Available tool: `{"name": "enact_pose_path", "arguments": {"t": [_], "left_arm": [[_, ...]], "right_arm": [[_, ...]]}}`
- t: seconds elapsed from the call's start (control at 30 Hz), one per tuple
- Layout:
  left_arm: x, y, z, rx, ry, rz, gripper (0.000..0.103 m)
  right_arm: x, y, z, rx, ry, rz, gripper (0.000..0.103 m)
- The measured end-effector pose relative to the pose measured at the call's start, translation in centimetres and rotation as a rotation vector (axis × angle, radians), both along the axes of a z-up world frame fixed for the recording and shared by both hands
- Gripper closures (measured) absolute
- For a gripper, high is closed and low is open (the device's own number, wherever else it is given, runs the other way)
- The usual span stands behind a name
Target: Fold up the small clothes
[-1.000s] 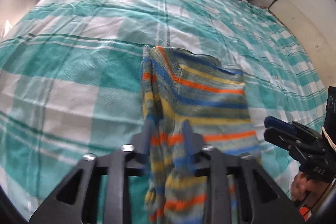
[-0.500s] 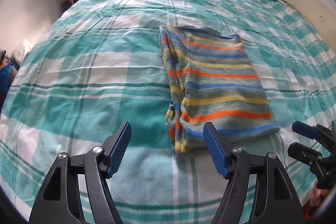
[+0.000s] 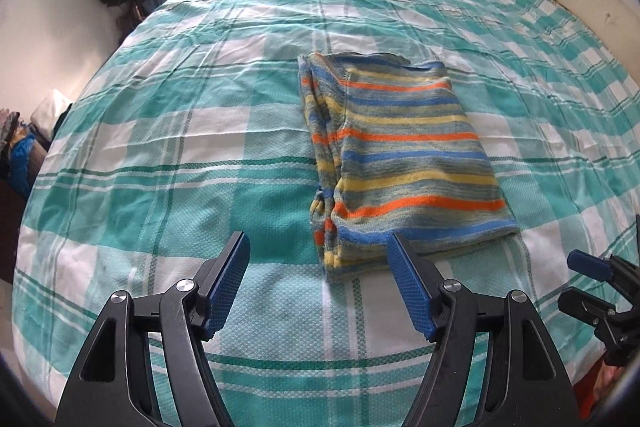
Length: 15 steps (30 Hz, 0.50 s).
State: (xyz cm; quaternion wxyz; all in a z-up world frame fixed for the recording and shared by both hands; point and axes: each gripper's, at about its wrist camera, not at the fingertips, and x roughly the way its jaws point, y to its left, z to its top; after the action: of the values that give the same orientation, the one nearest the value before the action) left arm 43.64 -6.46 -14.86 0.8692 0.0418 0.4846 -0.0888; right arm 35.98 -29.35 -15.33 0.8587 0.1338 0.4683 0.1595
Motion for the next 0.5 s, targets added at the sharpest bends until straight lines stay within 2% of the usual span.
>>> {"name": "enact_pose_path", "arguments": {"t": [0.07,0.13,0.2,0.23,0.37,0.5], "left_arm": [[0.0,0.3,-0.1,-0.025,0.003,0.004,0.024],[0.2,1.4,-0.3,-0.146,0.012,0.014,0.017],[0.7,3.2,-1.1,-0.309,0.039,0.036,0.011],[1.0,3.5,-1.7,-0.346,0.055,0.046,0.011],[2.4,3.3,-4.6,-0.381,0.115,0.055,0.011],[3.5,2.2,-6.8,-0.412,0.134,0.036,0.011]], "right_arm": [[-0.2,-0.3,-0.2,0.006,0.004,0.000,0.032],[-0.3,-0.6,-0.4,0.016,0.005,0.003,0.032],[0.2,-1.3,-0.5,0.040,-0.004,0.012,0.032],[0.7,-1.8,-0.4,0.054,-0.013,0.010,0.032],[6.3,-4.7,-0.4,0.145,-0.058,-0.040,0.032],[14.5,-6.3,-2.0,0.266,-0.017,-0.027,0.032]]}}
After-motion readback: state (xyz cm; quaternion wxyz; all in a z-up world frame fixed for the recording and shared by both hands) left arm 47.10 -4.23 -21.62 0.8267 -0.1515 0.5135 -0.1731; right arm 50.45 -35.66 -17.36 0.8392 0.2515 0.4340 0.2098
